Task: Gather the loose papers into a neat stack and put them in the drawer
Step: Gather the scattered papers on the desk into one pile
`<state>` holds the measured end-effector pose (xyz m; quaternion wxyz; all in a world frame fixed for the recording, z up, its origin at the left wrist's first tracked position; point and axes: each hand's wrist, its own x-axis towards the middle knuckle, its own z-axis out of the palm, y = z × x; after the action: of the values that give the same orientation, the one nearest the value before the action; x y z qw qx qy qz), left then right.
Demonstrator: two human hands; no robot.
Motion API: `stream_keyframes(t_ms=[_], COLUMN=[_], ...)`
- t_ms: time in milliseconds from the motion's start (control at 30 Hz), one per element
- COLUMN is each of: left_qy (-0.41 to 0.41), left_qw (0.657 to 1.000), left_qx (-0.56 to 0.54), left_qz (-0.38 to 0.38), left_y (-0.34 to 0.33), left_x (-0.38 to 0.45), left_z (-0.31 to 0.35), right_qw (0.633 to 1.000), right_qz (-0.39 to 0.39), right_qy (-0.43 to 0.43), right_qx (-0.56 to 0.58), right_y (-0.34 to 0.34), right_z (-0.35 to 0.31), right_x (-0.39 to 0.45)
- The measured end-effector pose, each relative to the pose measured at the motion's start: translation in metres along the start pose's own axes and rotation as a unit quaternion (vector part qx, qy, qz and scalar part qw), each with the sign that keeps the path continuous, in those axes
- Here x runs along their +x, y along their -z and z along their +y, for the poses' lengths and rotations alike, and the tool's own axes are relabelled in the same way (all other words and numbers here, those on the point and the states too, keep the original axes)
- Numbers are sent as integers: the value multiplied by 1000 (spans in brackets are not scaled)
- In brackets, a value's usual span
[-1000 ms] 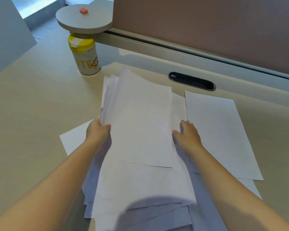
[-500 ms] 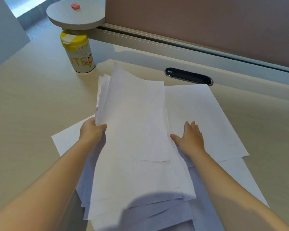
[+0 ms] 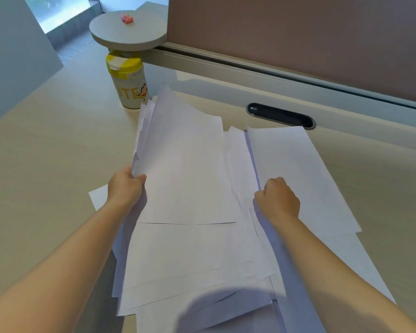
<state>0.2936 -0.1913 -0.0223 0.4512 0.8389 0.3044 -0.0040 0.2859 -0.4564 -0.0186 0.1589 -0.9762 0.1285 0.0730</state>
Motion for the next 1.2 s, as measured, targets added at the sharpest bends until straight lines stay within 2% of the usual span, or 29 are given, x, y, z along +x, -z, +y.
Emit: stream_keyframes(t_ms=[67,133,200,267,300,333,367,400,433,467,500,533,633,700,800,833,900,933,1000,1067,1133,1200], left_qy=[5,16,36,81,102,111,112,113,114,113,109,107,84,78,72,73,77,75,83,104,112,114], left_qw=[999,996,989,966,955,948,947,948,950,951,952,953,944,934,966,976,982,981,970,953,945,946], left_qx=[-47,-82,-136,-224,-253,-265,-264,-259,-247,-242,-238,-234,-261,-281,-178,-151,-141,-156,-208,-263,-279,-270], left_qz=[-4,-24,-53,-98,-118,-134,-144,-149,-151,-155,-158,-159,-181,-206,-172,-141,-96,-86,-91,-112,-126,-137], left_y=[0,-5,-11,-16,-16,-17,-17,-17,-16,-17,-17,-20,-26,-27,-23,-20,-11,-5,11,25,38,47], left_x=[0,0,-3,-8,-10,-10,-8,-7,-6,-4,-2,-1,-1,-2,1,3,9,11,15,15,12,7], left_z=[1,-1,0,6,8,8,7,6,6,4,3,1,1,1,0,-2,-7,-9,-11,-11,-11,-11], right_qw=[987,953,911,849,822,809,829,886,948,979,983,979,973,970,958,942,883,857,848,845,838,840], right_qz=[35,26,-50,-176,-214,-219,-193,-162,-154,-160,-178,-204,-232,-236,-213,-195,-171,-166,-160,-192,-246,-265], right_qy=[-18,-11,-5,-18,-27,-35,-41,-34,-26,-22,-23,-25,6,30,45,33,-48,-80,-109,-104,-88,-58], right_qx=[155,300,408,498,528,545,524,433,276,127,46,9,13,59,187,269,435,481,493,488,478,470], right_y=[9,19,24,20,17,12,7,4,2,-1,-3,-6,-15,-18,-13,-10,0,3,3,-2,1,6], right_z=[-5,-19,-39,-53,-57,-57,-53,-45,-36,-25,-16,-11,-18,-30,-45,-47,-47,-46,-44,-48,-62,-73], right_x=[5,7,3,1,0,0,3,9,13,15,15,14,5,4,5,6,5,4,2,3,-5,-11])
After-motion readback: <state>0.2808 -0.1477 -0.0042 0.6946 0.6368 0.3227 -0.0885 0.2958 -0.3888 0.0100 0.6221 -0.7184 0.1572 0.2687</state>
